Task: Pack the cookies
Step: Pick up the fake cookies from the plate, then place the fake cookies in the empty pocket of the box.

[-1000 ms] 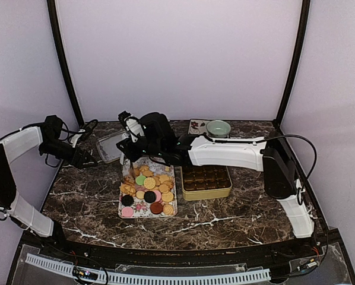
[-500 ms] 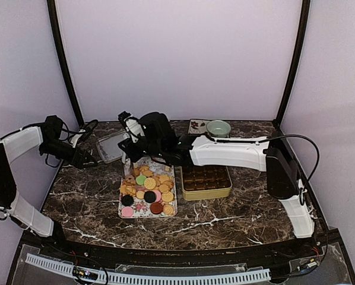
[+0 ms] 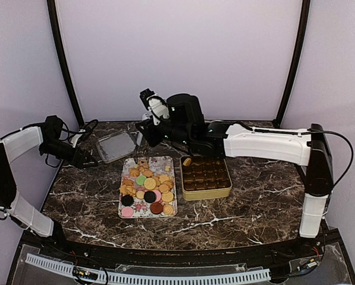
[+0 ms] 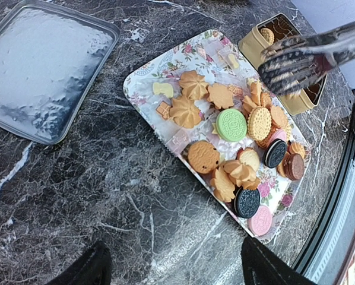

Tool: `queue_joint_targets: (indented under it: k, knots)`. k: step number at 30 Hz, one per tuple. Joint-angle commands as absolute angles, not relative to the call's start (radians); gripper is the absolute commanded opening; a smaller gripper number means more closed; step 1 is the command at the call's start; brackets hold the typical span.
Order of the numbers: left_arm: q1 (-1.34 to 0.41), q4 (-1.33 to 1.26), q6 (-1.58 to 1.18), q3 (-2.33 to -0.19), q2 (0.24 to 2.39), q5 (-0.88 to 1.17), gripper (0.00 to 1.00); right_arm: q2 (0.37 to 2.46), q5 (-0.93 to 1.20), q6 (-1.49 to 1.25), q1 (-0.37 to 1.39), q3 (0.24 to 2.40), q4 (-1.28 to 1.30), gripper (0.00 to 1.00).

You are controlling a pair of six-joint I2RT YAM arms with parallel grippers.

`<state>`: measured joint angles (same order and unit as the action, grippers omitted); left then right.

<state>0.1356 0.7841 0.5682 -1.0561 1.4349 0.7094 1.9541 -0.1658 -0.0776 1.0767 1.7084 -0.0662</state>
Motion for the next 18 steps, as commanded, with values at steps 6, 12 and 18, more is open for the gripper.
queue_joint_targets:
  k: [6, 12, 18]
  knots:
    - [0.141, 0.801, 0.563, -1.073, 1.437, 0.733, 0.77, 1.610, -0.378, -0.084, 0.950, 1.283, -0.243, 0.15]
    - [0.141, 0.801, 0.556, -1.080, 1.440, 0.733, 0.77, 1.519, -0.468, -0.084, 0.908, 1.160, -0.281, 0.15]
    - [0.141, 0.805, 0.555, -1.083, 1.437, 0.733, 0.77, 1.526, -0.512, -0.086, 0.896, 1.094, -0.347, 0.15]
